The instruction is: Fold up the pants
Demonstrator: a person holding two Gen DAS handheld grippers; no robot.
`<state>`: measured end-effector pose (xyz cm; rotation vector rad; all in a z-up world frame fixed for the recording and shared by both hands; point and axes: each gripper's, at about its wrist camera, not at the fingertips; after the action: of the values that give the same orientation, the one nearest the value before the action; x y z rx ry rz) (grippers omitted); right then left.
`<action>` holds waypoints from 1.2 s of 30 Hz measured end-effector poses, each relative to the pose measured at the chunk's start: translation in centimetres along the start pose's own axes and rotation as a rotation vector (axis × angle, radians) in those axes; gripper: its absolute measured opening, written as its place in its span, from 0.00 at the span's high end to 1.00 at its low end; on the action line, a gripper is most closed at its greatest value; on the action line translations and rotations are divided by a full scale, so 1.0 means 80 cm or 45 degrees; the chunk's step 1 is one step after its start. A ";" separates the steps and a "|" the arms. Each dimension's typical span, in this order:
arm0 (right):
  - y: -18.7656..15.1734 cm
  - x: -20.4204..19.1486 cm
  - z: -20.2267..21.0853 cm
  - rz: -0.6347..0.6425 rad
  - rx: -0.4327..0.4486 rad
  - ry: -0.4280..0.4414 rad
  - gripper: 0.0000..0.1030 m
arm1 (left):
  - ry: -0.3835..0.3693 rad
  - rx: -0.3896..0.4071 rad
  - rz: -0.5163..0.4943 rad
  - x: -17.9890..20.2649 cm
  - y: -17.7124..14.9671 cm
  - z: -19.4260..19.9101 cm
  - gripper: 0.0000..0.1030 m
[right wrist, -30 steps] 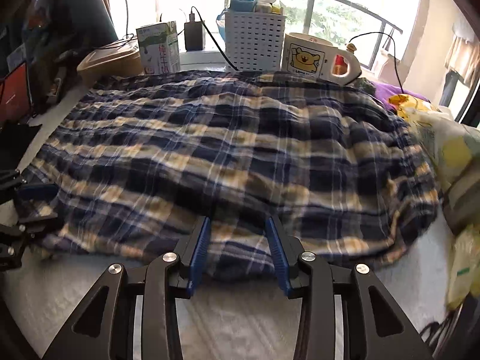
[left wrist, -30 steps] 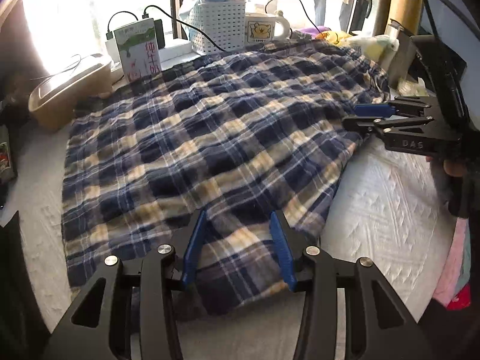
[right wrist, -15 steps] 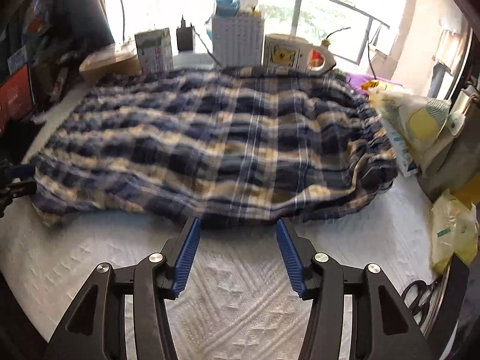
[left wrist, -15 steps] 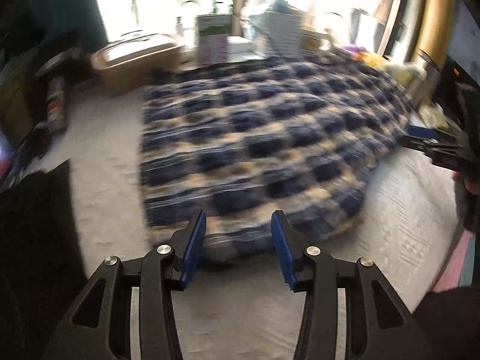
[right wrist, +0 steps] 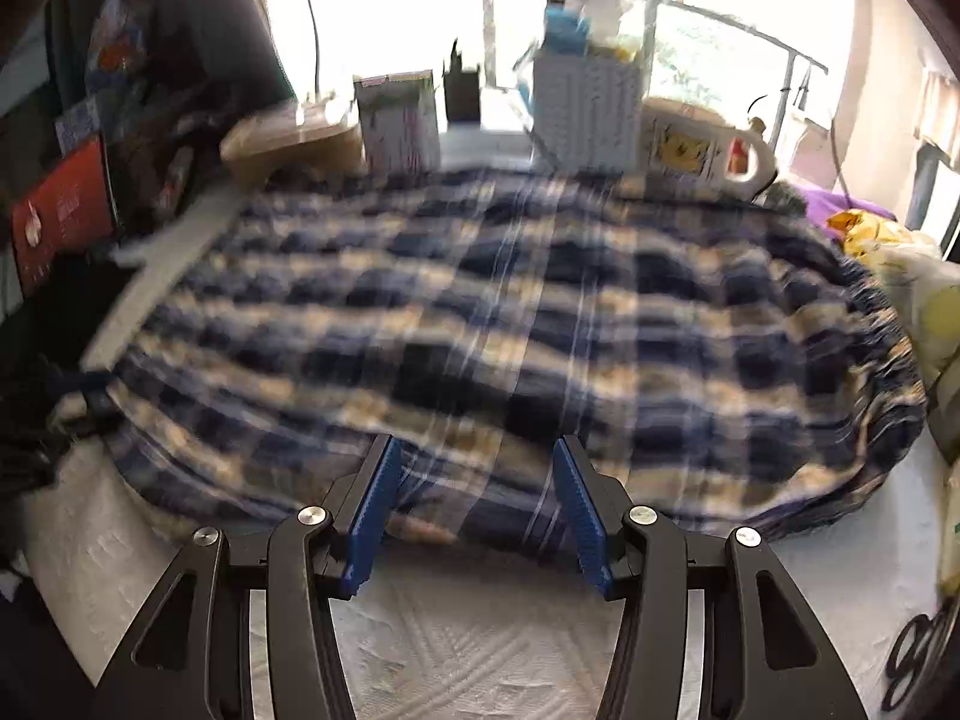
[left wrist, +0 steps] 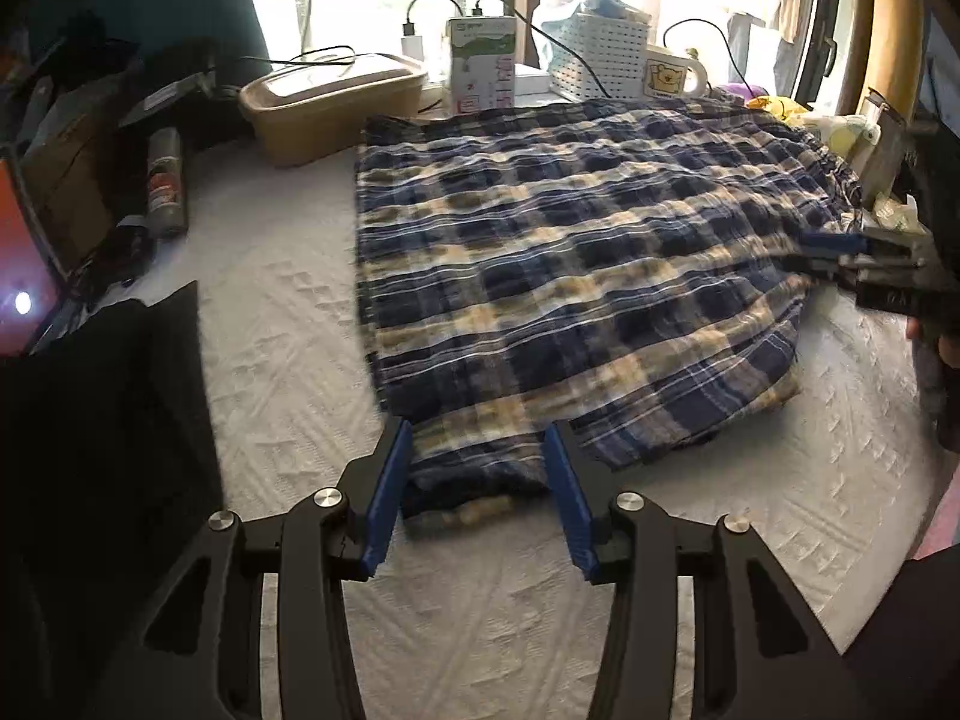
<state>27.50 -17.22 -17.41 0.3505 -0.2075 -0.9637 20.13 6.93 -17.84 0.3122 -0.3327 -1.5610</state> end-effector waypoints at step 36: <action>-0.066 0.177 0.062 -0.582 0.146 -0.079 0.38 | -0.012 -0.029 -0.147 0.008 0.160 -0.047 0.49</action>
<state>29.72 -32.70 -14.56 0.4855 -0.2450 -1.4181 33.39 6.11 -16.18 0.3110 -0.3087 -1.6789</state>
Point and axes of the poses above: each gripper's, at about its wrist camera, not at the fingertips, and z roughly against the way its jaws point, x to its right, y to its top, and after that the axes turned 13 degrees about -x, right-handed
